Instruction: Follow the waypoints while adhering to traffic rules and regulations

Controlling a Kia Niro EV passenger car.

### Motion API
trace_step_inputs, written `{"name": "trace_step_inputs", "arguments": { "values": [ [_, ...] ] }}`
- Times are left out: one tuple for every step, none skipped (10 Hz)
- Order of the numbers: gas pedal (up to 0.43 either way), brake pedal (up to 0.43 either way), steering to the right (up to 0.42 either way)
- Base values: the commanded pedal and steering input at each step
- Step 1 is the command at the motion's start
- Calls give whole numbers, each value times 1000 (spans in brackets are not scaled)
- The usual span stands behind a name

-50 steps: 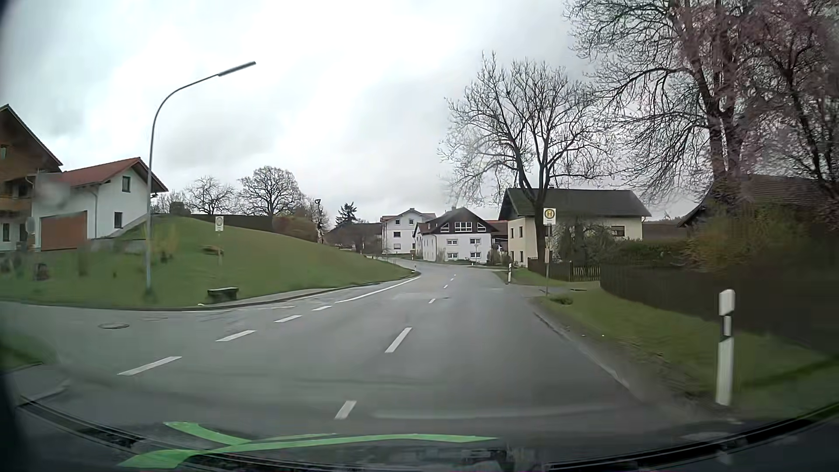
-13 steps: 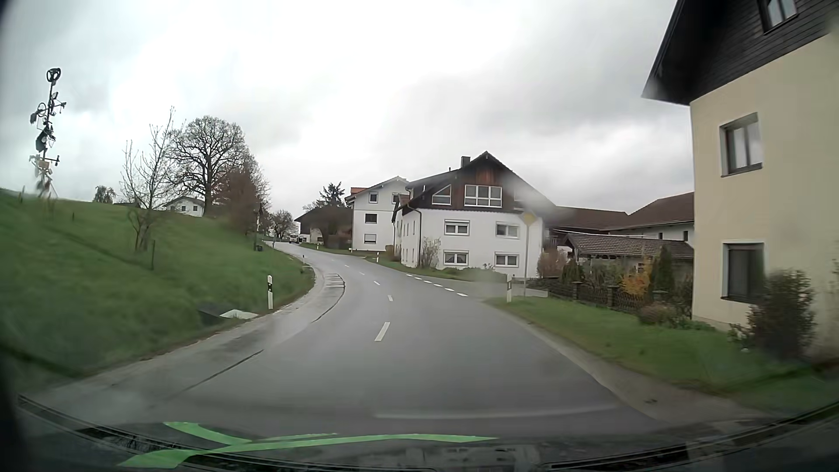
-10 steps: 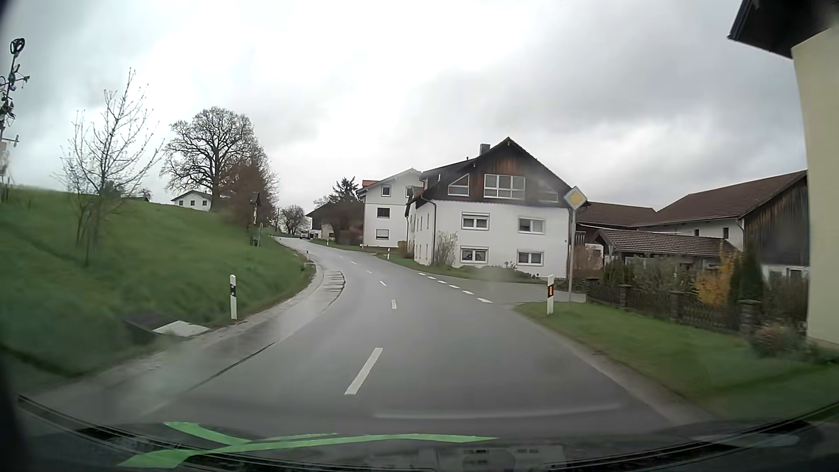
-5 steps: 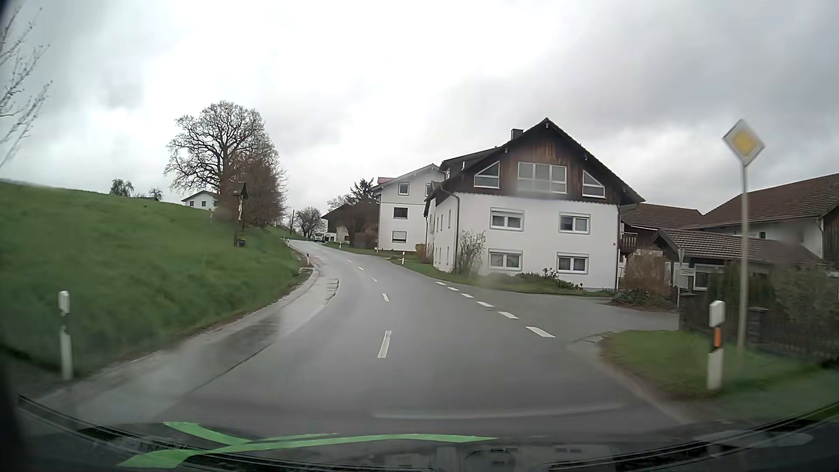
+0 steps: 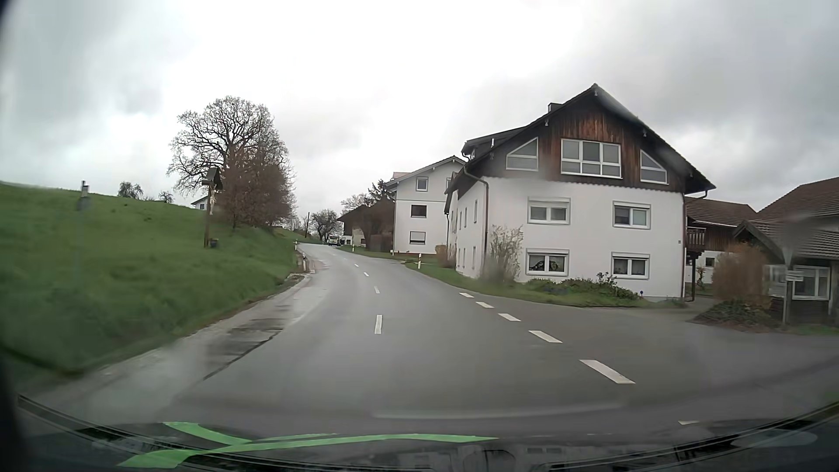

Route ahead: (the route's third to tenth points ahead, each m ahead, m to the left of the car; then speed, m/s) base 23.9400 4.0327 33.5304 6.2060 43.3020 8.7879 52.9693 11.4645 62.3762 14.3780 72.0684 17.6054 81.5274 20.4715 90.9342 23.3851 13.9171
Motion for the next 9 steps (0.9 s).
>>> {"name": "trace_step_inputs", "arguments": {
  "values": [
    [98,0,-32],
    [98,0,-32],
    [98,0,-33],
    [87,0,-33],
    [87,0,-33],
    [87,0,-33],
    [87,0,-33],
    [87,0,-34],
    [87,0,-34]
  ]
}}
